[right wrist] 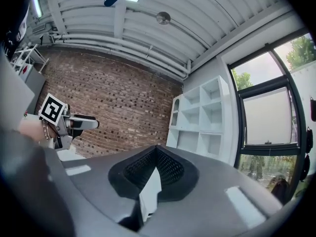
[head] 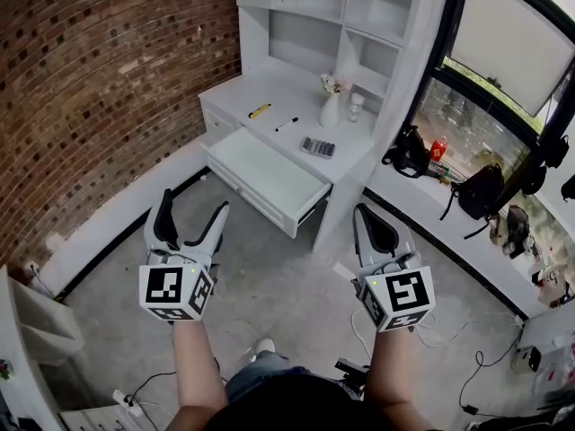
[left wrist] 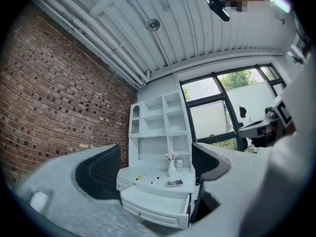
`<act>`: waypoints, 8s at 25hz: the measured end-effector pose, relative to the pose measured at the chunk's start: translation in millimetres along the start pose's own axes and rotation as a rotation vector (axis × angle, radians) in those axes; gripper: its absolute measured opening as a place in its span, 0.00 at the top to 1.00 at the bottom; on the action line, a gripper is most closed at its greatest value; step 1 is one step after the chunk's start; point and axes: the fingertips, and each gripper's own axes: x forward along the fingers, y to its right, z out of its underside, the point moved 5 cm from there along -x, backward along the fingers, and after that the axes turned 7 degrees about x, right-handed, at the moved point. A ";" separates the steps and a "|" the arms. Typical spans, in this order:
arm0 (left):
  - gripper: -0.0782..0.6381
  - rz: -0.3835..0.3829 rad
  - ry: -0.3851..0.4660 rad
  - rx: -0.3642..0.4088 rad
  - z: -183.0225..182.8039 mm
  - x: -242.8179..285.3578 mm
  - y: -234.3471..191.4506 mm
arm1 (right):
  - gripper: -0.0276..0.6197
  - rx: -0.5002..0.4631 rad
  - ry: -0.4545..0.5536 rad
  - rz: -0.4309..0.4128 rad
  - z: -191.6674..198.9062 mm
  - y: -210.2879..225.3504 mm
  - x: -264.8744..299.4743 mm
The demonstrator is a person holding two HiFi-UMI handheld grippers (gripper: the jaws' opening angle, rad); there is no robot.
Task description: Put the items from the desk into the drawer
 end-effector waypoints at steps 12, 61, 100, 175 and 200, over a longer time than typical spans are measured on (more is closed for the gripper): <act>0.25 0.086 -0.021 0.052 35.3 80.1 -72.3 | 0.94 -0.024 -0.048 0.017 16.1 -12.3 108.3; 0.28 0.319 -0.131 0.112 174.3 518.0 -168.2 | 0.94 0.191 -0.148 0.371 108.6 158.5 434.1; 0.41 0.930 -0.340 0.007 333.2 690.2 -115.9 | 0.94 0.296 -0.360 0.842 170.9 129.6 528.1; 0.77 0.987 -1.183 -1.049 407.8 600.4 90.3 | 0.94 0.387 -0.375 0.967 194.0 152.1 396.2; 0.77 1.037 -1.171 -1.074 376.3 572.1 44.0 | 0.94 0.372 -0.327 0.974 181.6 115.5 402.5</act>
